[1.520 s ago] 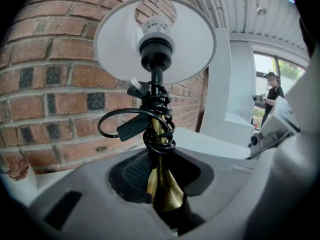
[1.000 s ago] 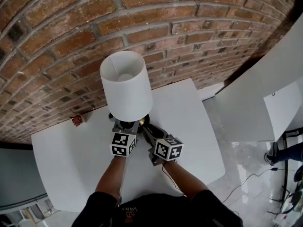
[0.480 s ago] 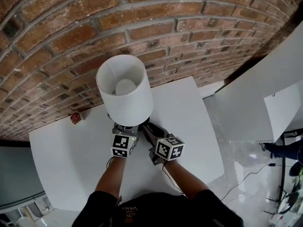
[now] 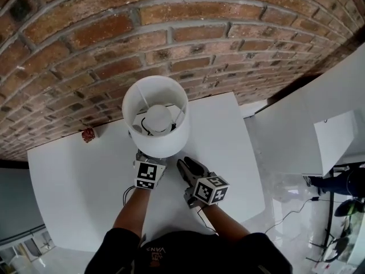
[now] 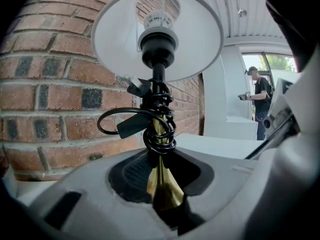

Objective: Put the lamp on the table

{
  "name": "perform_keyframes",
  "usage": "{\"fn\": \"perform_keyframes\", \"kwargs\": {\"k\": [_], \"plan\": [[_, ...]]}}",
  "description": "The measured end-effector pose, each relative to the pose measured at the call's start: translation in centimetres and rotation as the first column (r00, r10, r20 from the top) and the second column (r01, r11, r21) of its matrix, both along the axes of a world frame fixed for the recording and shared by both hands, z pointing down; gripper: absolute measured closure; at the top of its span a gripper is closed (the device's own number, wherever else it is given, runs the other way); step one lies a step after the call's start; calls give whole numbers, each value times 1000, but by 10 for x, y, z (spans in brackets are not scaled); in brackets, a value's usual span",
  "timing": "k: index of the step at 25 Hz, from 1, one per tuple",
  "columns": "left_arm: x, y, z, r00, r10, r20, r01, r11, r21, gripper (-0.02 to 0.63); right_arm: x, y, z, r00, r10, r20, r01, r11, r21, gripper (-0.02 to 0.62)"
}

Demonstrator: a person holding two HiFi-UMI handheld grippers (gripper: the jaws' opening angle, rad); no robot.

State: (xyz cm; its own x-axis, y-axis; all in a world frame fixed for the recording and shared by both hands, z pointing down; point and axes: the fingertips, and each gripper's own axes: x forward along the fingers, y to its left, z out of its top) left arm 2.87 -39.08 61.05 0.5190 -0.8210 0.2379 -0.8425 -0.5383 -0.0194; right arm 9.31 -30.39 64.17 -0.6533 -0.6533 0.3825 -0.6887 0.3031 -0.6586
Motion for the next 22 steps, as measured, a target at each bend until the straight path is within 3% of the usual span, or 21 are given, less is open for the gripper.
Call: {"fn": "perform_keyframes", "kwargs": {"k": [11,22], "plan": [[1,5,2,999,14,33,-15,999,30,492,-2,28,-14,1000,-4,0,4,1000,-2,462],[-13,22,3,998,7,68,-7,1000,6,500,4,47,-39,1000,4,-28,-2,998,68,479]]}}
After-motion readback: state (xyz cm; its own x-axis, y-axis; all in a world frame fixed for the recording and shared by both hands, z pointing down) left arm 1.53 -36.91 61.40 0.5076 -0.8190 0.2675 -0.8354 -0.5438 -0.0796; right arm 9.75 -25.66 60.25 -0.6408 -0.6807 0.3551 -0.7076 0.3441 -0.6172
